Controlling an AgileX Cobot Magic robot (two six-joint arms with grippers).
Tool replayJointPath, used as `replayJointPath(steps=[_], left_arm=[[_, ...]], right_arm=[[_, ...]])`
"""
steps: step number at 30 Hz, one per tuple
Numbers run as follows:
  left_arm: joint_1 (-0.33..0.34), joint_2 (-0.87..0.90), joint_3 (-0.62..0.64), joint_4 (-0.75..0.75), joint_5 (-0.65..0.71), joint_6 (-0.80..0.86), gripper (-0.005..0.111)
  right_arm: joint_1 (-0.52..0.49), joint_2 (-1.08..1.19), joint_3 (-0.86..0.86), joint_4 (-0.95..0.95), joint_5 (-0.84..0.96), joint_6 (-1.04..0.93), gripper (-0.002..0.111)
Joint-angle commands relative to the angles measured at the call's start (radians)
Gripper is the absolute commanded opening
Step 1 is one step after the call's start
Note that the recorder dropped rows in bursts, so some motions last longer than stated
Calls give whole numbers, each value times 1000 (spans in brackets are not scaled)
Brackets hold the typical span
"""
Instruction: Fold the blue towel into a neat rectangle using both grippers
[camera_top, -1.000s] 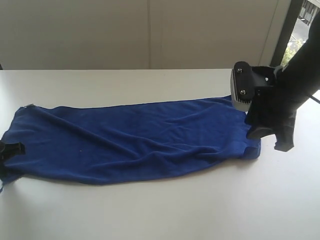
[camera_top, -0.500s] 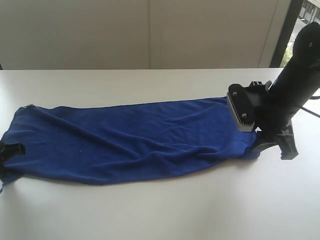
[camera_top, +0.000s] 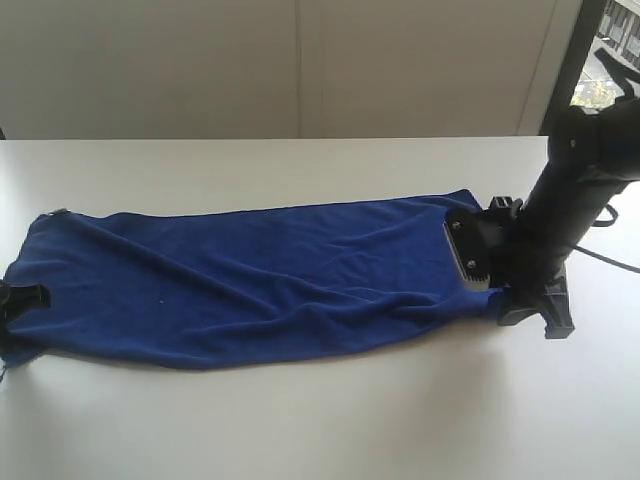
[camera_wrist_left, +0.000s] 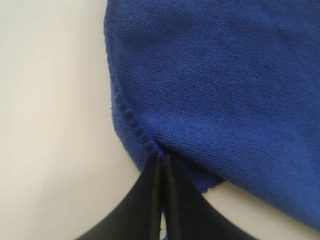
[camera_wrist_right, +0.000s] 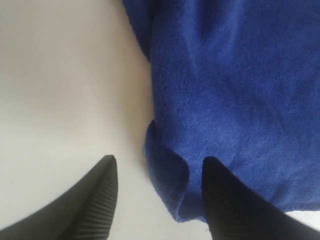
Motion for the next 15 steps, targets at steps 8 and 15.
replayJointPath(steps=[8,15], left_arm=[[3,-1,6,-4,5,-3,0],[3,-31,6,38,19,-1,0]], right_arm=[[0,19,3,-36,82,7,0],[0,-6,3,-171,172,111,0]])
